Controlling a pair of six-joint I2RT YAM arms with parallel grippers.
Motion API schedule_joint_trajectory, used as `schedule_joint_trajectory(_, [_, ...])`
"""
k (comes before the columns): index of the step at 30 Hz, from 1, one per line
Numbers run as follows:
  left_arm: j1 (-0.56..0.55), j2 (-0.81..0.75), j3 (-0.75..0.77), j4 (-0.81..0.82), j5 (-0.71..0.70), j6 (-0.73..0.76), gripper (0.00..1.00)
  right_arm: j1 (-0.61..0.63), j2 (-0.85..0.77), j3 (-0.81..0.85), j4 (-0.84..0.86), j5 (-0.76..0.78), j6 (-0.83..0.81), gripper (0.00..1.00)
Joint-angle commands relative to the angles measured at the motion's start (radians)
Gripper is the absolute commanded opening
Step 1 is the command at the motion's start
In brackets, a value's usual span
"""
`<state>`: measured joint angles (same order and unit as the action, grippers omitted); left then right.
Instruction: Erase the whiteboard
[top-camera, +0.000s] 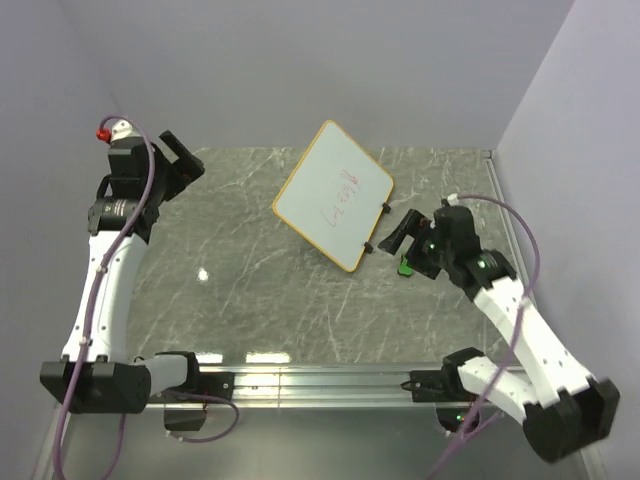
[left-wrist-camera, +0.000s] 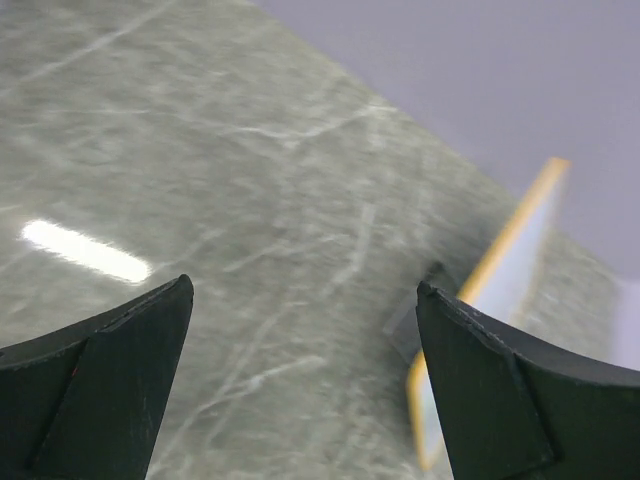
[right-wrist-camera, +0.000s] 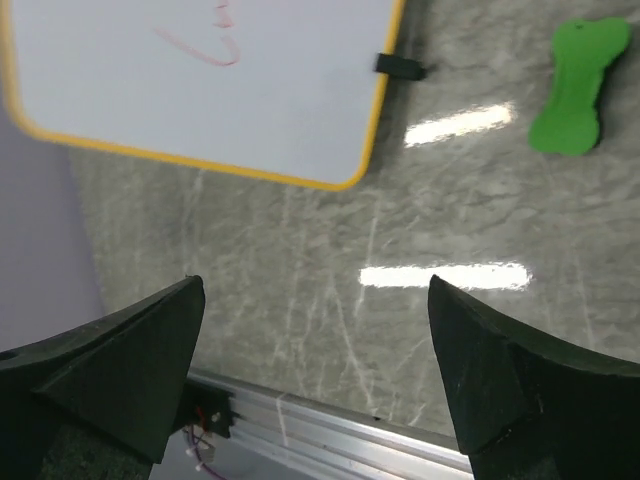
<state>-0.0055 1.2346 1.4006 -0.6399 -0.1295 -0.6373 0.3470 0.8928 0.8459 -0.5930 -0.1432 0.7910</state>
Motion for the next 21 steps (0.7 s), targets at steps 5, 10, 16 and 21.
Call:
schedule_joint_trajectory(5, [-0.043, -0.014, -0.146, 0.074, 0.327, -0.076, 0.99, -0.112, 0.287, 0.183, -0.198, 0.142, -0.041, 0.97])
schedule_joint_trajectory(10, [-0.092, -0.023, -0.109, 0.008, 0.182, -0.027, 1.00, -0.164, 0.474, 0.266, -0.237, 0.215, -0.088, 0.91])
schedule_joint_trajectory(16, [-0.126, -0.050, -0.173, 0.121, 0.204, -0.032, 0.94, -0.166, 0.613, 0.300, -0.192, 0.244, -0.104, 0.84])
schedule_joint_trajectory(21, [-0.157, 0.012, -0.114, 0.097, 0.206, 0.027, 0.91, -0.166, 0.663, 0.257, -0.140, 0.244, -0.114, 0.78])
